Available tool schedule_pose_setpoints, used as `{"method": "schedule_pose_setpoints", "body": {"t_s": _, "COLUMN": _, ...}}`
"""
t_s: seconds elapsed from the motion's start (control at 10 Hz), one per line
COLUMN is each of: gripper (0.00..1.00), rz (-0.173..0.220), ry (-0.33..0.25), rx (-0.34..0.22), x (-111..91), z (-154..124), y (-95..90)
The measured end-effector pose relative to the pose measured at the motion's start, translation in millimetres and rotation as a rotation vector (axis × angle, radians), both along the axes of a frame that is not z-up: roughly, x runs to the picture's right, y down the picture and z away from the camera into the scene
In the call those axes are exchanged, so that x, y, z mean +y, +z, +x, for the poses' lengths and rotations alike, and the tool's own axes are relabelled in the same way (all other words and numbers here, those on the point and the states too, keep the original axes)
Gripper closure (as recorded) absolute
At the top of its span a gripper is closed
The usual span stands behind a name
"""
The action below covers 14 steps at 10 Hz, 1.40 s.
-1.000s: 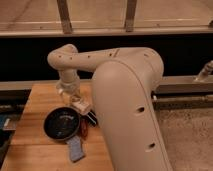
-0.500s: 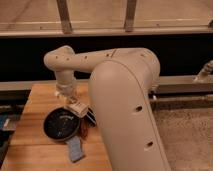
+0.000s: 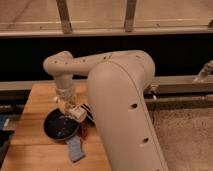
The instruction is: Place the bottle in the ceramic bowl
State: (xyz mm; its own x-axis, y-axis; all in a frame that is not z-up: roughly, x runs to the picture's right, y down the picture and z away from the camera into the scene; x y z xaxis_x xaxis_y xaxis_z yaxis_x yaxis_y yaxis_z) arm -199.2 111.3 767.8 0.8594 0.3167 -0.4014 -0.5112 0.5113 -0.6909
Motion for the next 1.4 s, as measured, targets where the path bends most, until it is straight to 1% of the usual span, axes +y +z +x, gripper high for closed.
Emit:
{"method": "schedule_pose_setpoints", "body": {"t_s": 0.1, "gripper": 1.00, "rz": -0.032, "ry": -0.001, "rx": -0.026, "x": 19, "z": -13, "y": 2.0}}
{"method": "schedule_pose_setpoints", "body": {"t_s": 0.3, "gripper": 1.00, "rz": -0.074, "ry": 0.008, "rx": -0.058, "x": 36, "z": -23, "y": 6.9}}
{"method": "schedule_pose_setpoints", "body": {"t_s": 0.4, "gripper": 0.98, "rz": -0.095, "ry": 0.014, "rx": -0.072, "x": 43, "z": -27, "y": 9.1}}
{"method": "schedule_pose_setpoints", "body": {"t_s": 0.5, "gripper": 0.88, "rz": -0.121, "ry": 0.015, "rx": -0.089, "x": 52, "z": -34, "y": 10.6}}
{"method": "schedule_pose_setpoints", "body": {"t_s": 0.6, "gripper": 0.80, "rz": -0.136, "ry": 0.014, "rx": -0.098, "x": 57, "z": -38, "y": 11.3}}
{"method": "schedule_pose_setpoints", "body": {"t_s": 0.8, "gripper": 0.57, "rz": -0.170, "ry": 0.018, "rx": -0.107, "x": 68, "z": -39, "y": 15.7}}
{"method": "schedule_pose_setpoints", "body": {"t_s": 1.0, "gripper": 0.40, "rz": -0.180, "ry": 0.013, "rx": -0.111, "x": 71, "z": -40, "y": 15.6}}
{"method": "schedule_pose_setpoints", "body": {"t_s": 1.1, "gripper": 0.27, "rz": -0.182, "ry": 0.007, "rx": -0.113, "x": 73, "z": -42, "y": 14.7}}
{"method": "schedule_pose_setpoints", "body": {"t_s": 1.2, "gripper": 0.22, "rz": -0.183, "ry": 0.004, "rx": -0.113, "x": 73, "z": -42, "y": 14.3}}
{"method": "schedule_pose_setpoints", "body": {"t_s": 1.4, "gripper": 0.20, "rz": -0.182, "ry": 0.000, "rx": -0.111, "x": 72, "z": -41, "y": 14.5}}
